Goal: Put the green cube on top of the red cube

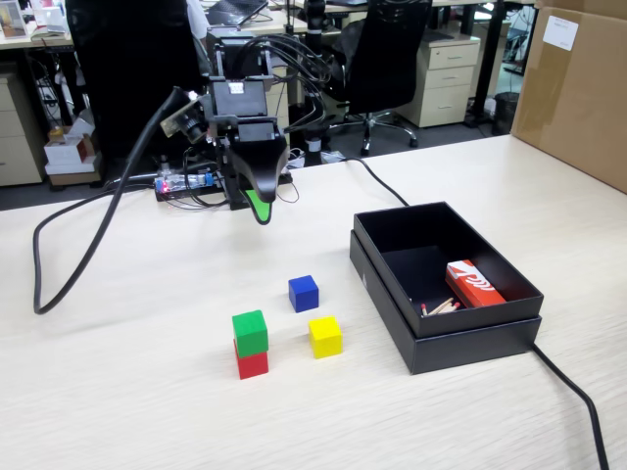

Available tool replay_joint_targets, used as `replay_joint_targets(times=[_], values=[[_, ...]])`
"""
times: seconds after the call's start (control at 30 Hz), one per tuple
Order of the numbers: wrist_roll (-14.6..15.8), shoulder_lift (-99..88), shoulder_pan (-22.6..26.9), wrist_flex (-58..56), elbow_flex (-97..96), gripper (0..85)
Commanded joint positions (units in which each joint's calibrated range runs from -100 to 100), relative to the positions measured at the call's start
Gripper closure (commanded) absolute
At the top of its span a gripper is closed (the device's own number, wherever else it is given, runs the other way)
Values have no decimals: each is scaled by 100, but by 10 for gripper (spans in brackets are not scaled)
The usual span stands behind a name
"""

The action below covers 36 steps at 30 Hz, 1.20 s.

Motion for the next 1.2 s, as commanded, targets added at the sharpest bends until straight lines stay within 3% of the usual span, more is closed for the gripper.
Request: replay_joint_targets(times=[0.0,0.23,0.67,1.17], values=[[166,-900,112,34,-220,367],[298,-2219,317,440,-1843,368],[264,-4503,532,3662,-6041,379],[293,-5260,449,5960,-8697,382]])
